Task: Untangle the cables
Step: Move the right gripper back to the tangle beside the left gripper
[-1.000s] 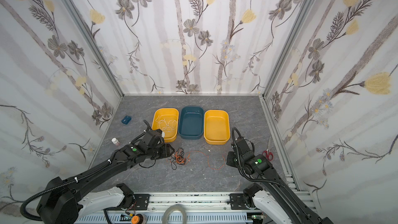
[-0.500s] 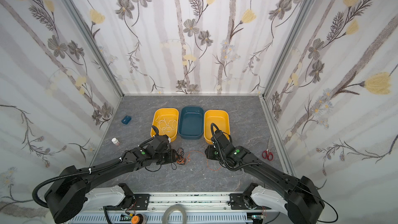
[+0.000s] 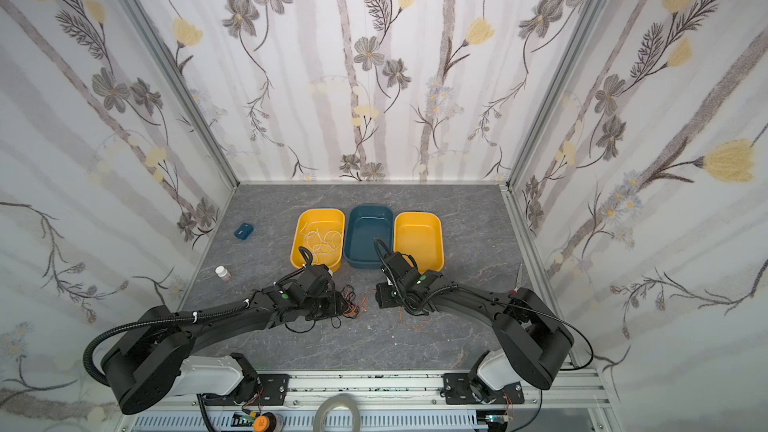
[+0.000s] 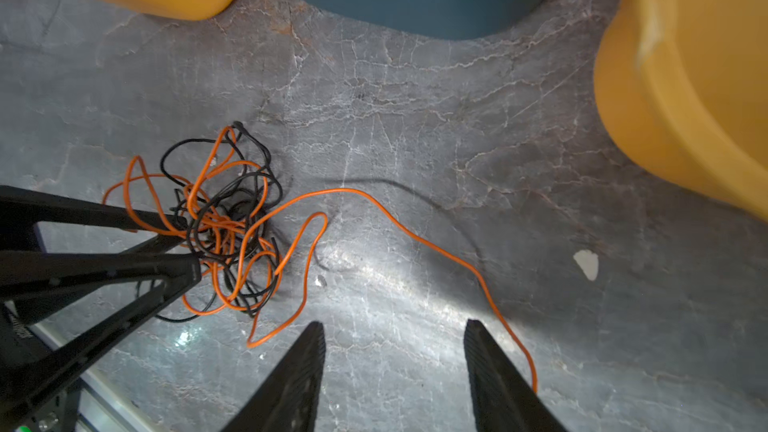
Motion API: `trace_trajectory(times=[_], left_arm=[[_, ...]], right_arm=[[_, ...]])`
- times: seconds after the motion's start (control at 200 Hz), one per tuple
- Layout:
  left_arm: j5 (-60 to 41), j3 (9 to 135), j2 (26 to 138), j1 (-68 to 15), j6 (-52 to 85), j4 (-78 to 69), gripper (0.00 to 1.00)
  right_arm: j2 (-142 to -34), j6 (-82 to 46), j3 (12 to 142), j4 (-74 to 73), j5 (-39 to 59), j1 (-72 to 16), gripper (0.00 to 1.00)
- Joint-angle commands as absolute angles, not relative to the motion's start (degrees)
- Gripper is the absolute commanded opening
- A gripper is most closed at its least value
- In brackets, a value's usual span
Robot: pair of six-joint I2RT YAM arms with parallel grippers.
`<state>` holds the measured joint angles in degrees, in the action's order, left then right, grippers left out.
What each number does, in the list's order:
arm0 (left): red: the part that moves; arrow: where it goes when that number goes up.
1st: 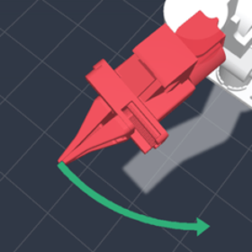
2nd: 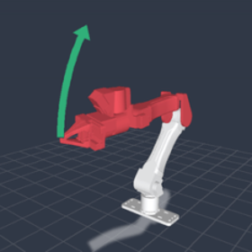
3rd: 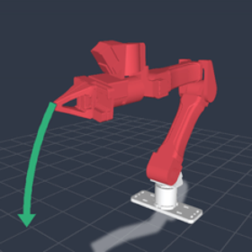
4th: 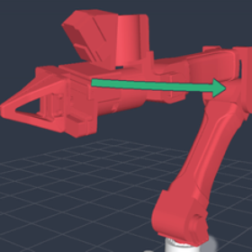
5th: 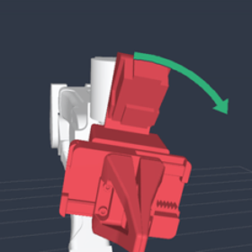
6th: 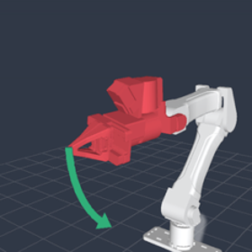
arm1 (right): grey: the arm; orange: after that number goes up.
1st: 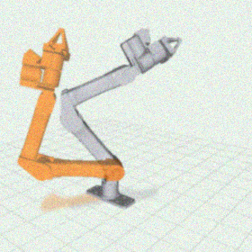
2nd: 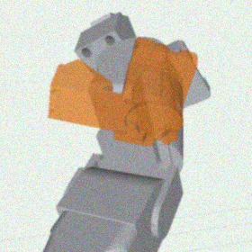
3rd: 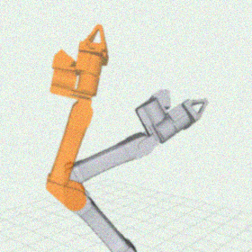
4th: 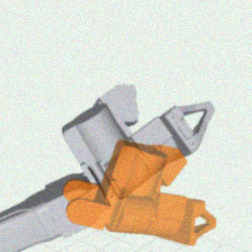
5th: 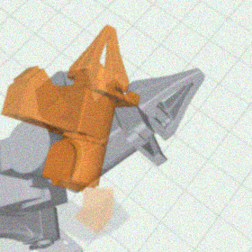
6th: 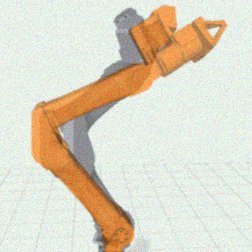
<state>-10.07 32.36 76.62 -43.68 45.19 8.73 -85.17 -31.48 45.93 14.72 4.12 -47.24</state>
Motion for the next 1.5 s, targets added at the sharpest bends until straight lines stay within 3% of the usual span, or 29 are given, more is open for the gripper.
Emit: trace_trajectory(times=[0.0, 0.555, 0.889, 1.039, 1.284, 1.499], left_arm=[[-9.33, 32.70, 77.04, -43.67, 45.62, 6.98, 0.52], [-9.05, 33.46, 78.49, -43.68, 45.79, 7.29, 0.51], [-8.27, 34.00, 79.40, -43.67, 45.88, 7.03, 0.49], [-6.38, 34.04, 79.68, -43.60, 46.14, 7.36, 0.39], [-4.77, 33.95, 79.52, -42.65, 46.32, 8.04, 0.23], [-2.92, 32.94, 75.39, -40.85, 46.54, 11.20, 0.15]], right_arm=[[-87.00, -24.72, 46.96, 14.69, 3.51, -47.29, 0.56], [-97.80, -16.88, 51.52, 15.10, 0.00, -47.33, 0.42], [-96.34, -17.30, 50.64, 14.08, -0.76, -48.23, 0.08], [-92.48, -18.60, 48.71, 13.32, -2.32, -48.66, 0.00], [-82.64, -20.47, 46.00, 16.27, -7.47, -48.70, 0.00], [-76.35, -22.14, 45.10, 22.07, -13.87, -48.52, 0.00]])
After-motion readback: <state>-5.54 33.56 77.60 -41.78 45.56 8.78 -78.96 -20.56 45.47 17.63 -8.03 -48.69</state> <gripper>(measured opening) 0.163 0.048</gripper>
